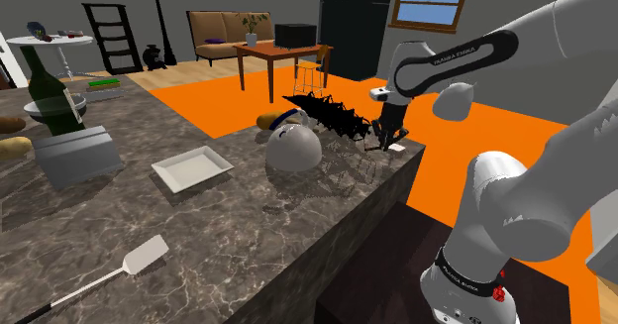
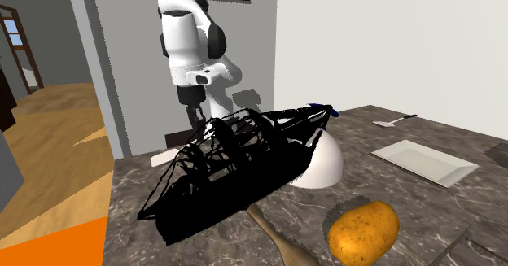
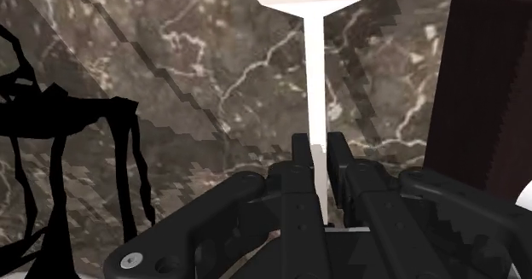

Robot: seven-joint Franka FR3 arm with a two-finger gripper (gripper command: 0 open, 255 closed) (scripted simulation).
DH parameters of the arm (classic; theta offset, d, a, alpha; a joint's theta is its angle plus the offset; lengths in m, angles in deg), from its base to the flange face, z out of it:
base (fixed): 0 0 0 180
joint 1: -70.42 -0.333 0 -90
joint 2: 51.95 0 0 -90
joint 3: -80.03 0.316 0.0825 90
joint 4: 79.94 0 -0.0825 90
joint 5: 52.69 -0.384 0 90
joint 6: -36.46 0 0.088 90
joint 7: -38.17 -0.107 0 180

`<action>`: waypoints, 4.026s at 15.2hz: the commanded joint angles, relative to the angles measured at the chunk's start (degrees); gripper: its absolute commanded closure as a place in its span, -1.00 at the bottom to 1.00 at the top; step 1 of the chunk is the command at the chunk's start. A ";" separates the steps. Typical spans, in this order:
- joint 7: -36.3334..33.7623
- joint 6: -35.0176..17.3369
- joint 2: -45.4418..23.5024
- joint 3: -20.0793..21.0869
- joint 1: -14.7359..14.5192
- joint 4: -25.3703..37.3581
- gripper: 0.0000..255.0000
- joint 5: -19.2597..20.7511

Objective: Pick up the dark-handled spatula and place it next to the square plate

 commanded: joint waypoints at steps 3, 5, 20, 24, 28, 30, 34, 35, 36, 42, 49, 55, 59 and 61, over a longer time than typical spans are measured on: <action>-0.23 3.93 1.97 2.25 0.94 1.85 1.00 -0.33; -0.35 5.69 2.73 3.25 1.22 2.79 1.00 -0.59; -14.70 6.42 3.77 16.32 -3.79 -0.24 1.00 -6.80; -19.86 4.83 1.71 20.00 -7.25 -0.37 1.00 -9.77; -24.57 3.12 -1.44 23.28 -11.01 0.64 1.00 -12.97; -26.73 2.29 -3.38 24.76 -12.93 1.57 1.00 -14.62; -30.62 0.80 -7.91 27.47 -16.66 4.26 1.00 -17.95; -31.51 0.48 -9.15 28.09 -17.57 5.11 1.00 -18.78; -32.36 0.19 -10.44 28.69 -18.44 6.02 1.00 -19.61; -36.85 -0.87 -18.84 31.91 -23.18 12.90 1.00 -24.40; -41.08 -0.26 -29.73 35.11 -27.23 23.87 1.00 -29.33; -44.39 2.09 -39.91 37.48 -29.46 36.03 1.00 -32.71; -43.91 -0.73 -41.03 37.59 -29.38 34.26 1.00 -33.27; -43.64 -2.12 -41.65 37.65 -29.33 33.45 1.00 -33.59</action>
